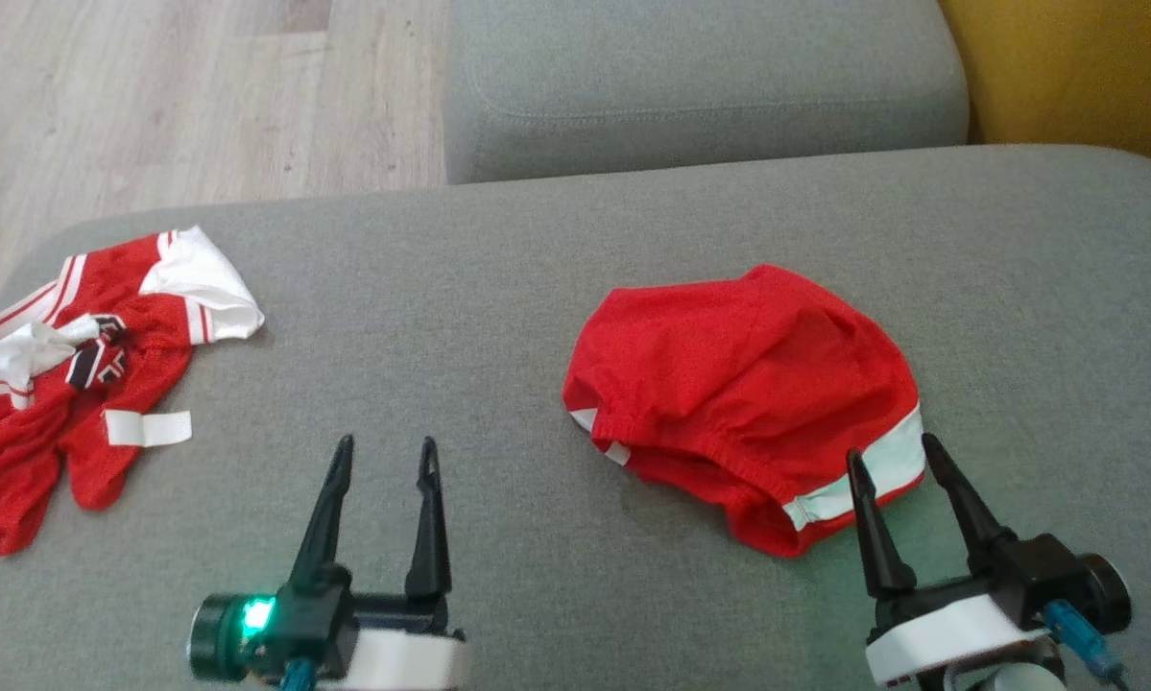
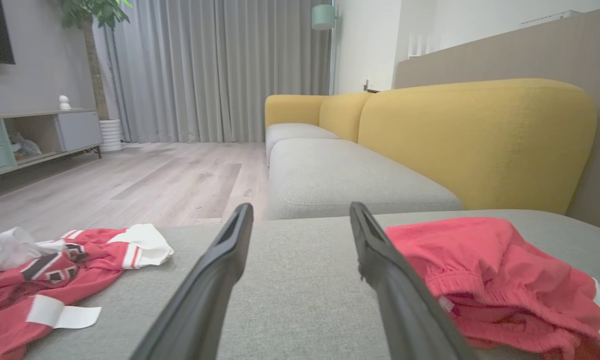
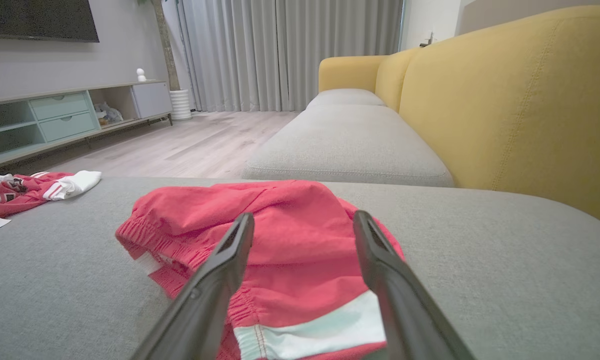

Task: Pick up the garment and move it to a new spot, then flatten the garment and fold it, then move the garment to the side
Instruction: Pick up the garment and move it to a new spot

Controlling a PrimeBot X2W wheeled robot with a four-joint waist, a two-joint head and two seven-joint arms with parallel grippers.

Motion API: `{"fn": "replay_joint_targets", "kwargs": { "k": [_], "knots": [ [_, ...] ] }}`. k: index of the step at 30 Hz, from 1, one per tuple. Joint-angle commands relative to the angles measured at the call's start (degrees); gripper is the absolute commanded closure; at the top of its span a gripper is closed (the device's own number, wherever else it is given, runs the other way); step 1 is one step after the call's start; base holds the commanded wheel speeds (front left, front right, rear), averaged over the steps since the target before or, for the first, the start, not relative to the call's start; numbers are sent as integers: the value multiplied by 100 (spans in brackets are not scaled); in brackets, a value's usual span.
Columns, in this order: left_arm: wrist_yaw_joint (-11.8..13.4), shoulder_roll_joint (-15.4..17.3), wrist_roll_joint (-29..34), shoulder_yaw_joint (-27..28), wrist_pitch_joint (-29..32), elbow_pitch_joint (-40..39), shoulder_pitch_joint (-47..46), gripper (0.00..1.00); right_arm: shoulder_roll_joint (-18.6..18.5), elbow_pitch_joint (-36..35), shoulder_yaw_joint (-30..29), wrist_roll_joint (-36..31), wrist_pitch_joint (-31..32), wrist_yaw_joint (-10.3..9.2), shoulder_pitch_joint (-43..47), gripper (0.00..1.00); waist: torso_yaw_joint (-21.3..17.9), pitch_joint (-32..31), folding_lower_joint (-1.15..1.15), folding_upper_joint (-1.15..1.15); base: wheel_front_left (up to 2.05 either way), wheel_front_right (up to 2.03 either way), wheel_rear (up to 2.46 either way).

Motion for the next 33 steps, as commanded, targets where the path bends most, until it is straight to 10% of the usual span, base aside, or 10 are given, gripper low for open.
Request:
{"fn": "replay_joint_targets", "kwargs": {
  "k": [1,9,33],
  "knots": [
    [58,-6,53,223,-45,-287,-50,0,-21,-204,79,-16,-15,-4,-90,0,12,-18,1,0,0,0,0],
    [399,-6,221,366,-45,-734,571,0,-20,-396,53,84,-15,-4,135,0,-16,-161,1,0,0,0,0],
    [399,-7,272,271,-46,-549,707,0,-20,-321,76,160,-15,-4,197,0,40,-323,1,0,0,0,0]
  ]
}}
